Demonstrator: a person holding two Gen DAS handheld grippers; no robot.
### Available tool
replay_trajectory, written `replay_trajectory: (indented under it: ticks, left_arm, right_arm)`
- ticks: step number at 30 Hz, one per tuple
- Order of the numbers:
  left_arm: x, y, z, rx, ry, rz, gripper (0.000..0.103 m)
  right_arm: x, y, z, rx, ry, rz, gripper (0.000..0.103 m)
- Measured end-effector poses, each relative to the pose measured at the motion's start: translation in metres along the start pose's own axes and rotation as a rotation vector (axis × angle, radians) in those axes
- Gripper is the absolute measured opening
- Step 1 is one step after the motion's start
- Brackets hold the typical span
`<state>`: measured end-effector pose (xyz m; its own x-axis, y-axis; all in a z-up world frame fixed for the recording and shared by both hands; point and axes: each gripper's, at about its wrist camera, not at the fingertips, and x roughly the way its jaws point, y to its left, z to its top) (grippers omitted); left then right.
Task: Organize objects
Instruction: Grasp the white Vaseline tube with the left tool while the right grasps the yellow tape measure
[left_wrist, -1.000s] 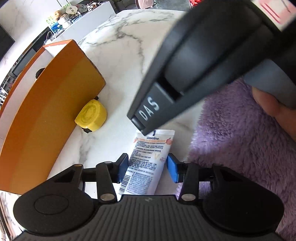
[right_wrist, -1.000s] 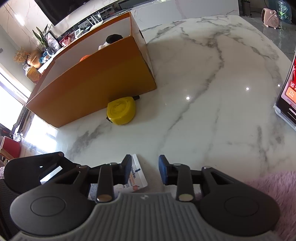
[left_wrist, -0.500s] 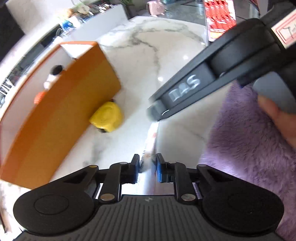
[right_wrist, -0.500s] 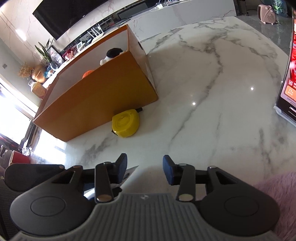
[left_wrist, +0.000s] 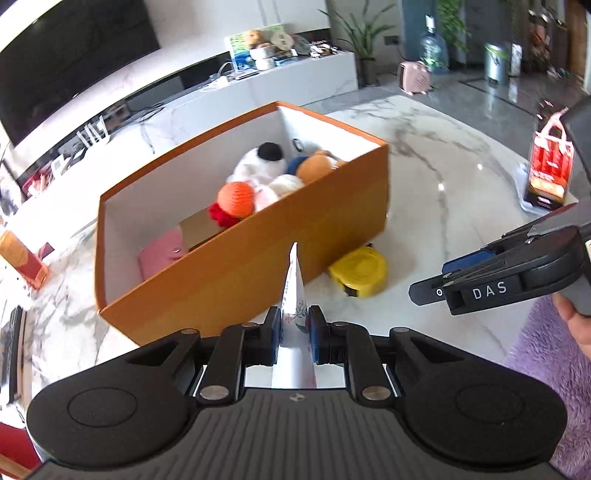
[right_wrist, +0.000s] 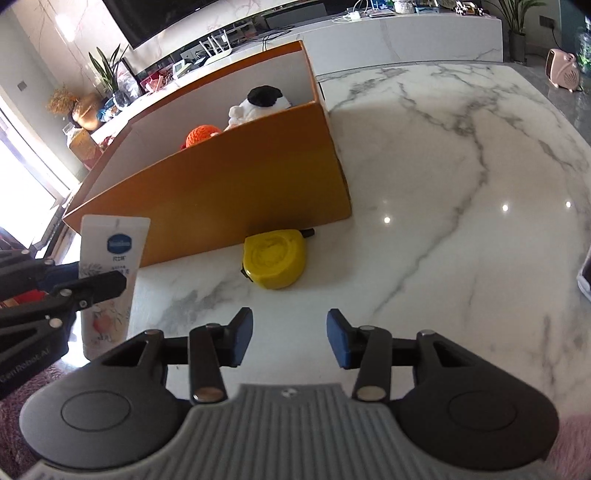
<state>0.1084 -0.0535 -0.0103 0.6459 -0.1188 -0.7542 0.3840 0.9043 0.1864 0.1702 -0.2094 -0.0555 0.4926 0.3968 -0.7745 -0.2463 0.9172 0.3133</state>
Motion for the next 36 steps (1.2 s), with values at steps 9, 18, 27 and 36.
replay_trajectory:
  ticks: [9,18,27,36]
  left_arm:
    - [0.001,0.036,-0.005,-0.129,-0.001,-0.031,0.019]
    - [0.003,0.067,-0.009,-0.262,-0.025,-0.075,0.02]
    - [0.006,0.076,-0.016,-0.31,-0.024,-0.1,0.02]
    - [0.0,0.072,-0.029,-0.305,-0.006,-0.085,0.02]
  right_arm:
    - [0.035,0.02,0.027,-0.072,0.034,-0.031,0.055]
    - [0.063,0.033,0.039,-0.119,0.034,-0.101,0.067]
    - [0.074,0.036,0.036,-0.166,0.028,-0.119,0.064]
    - [0.069,0.04,0.03,-0.19,0.029,-0.104,0.058]
